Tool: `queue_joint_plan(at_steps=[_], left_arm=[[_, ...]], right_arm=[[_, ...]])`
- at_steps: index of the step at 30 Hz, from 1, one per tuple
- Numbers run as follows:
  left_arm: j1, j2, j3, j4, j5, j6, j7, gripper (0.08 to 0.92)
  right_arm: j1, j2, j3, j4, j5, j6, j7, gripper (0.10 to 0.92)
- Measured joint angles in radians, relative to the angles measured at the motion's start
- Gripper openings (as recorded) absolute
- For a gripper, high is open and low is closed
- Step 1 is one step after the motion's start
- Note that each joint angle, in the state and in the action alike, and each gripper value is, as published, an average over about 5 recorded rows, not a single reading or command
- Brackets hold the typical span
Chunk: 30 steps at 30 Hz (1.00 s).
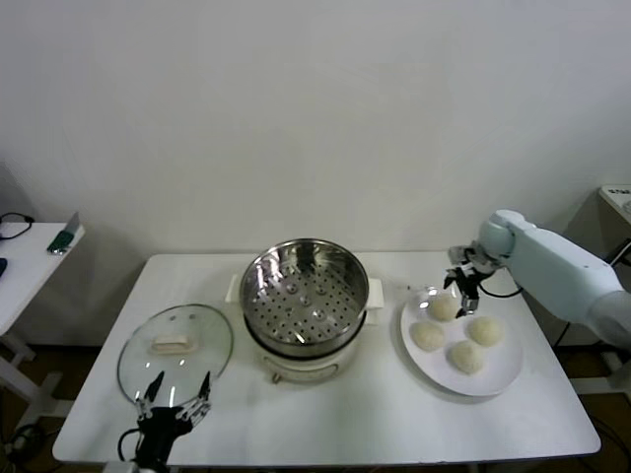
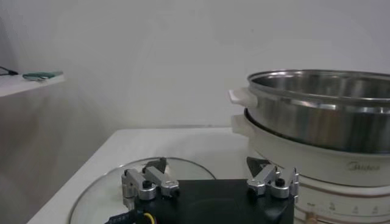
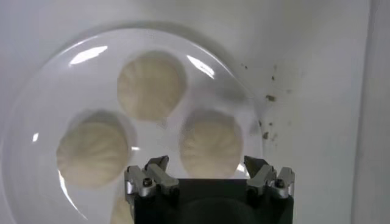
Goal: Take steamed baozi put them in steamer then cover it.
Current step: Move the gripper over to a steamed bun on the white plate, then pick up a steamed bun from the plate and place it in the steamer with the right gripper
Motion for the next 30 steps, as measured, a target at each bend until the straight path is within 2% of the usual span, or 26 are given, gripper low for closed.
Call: queue_joint_plan(at_steps=[12,18,21,30], left_arm=[[-0.003,0.019,0.000,0.006,-0.012,-0.001,-0.002,0.823],[-0.006,0.018,0.002,0.003,-0.012,0.004,-0.004,0.823],[-0.007,0.017,0.002,0.000,-0.013,0.006,-0.004,0.823],[-0.006,0.014,-0.002,-0.003,-0.014,0.006,-0.008,0.823]], right_arm=[[-0.041,0.048,0.076,-0.074,-0.026,-0.001,0.029,0.811],[-0.039,0.054,0.081,-0.081,-0.034,0.003,0.032,0.723],[-0.031,0.052,0.075,-0.076,-0.035,0.008,0.031,0.693],[0.090,0.034,-0.035,0.013,0.021,0.049,0.016,0.687]])
